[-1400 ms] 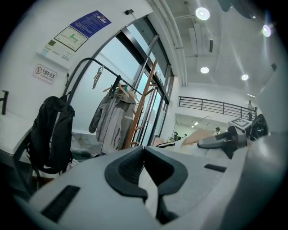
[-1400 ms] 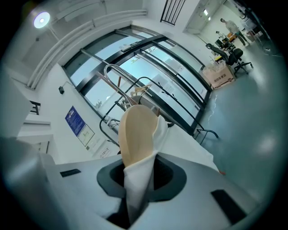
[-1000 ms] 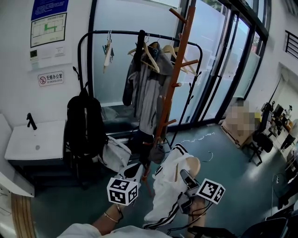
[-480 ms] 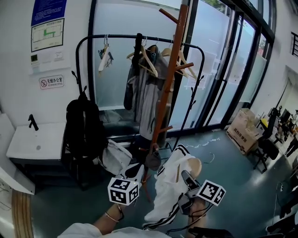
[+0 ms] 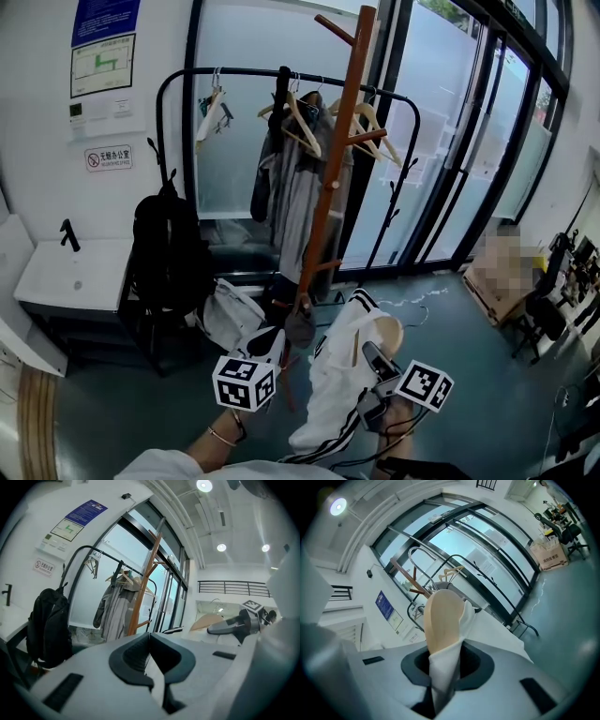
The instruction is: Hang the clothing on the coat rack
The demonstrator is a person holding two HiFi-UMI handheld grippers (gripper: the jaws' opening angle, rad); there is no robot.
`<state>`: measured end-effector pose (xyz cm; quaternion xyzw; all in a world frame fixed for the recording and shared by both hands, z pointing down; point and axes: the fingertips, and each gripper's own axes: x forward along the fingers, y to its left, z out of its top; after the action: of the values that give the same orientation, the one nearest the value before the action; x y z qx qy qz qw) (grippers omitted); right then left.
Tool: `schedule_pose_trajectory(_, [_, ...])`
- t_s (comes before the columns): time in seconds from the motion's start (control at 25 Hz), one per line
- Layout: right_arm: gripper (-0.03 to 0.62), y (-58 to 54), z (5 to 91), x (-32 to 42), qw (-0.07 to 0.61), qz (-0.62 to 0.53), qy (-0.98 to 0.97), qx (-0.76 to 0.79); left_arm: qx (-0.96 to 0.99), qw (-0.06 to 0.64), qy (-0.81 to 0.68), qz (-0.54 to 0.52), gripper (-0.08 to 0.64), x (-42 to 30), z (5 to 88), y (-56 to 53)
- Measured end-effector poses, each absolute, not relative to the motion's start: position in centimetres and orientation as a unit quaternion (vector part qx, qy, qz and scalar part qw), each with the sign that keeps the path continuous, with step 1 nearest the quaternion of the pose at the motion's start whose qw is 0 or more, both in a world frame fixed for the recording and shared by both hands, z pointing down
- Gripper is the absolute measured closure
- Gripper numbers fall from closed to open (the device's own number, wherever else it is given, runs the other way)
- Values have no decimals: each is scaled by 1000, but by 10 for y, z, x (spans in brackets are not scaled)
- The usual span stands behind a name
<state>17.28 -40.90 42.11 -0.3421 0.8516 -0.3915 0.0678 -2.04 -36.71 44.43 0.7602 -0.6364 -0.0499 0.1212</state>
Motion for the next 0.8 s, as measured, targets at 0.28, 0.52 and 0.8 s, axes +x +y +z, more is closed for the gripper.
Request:
schedule_pose_trajectory(0.28, [523, -429, 420, 184, 54, -389, 859, -328, 743, 125, -655, -61, 551, -12, 443, -376])
schedule_pose_trajectory(0.52, [523, -447, 417, 184, 43, -381, 871, -308, 727, 119, -675, -47, 551, -11, 443, -382])
schedule_pose_trajectory(0.8, [522, -468, 412, 174, 62, -381, 871, -302, 733, 96, -673, -31, 551, -15, 430, -392])
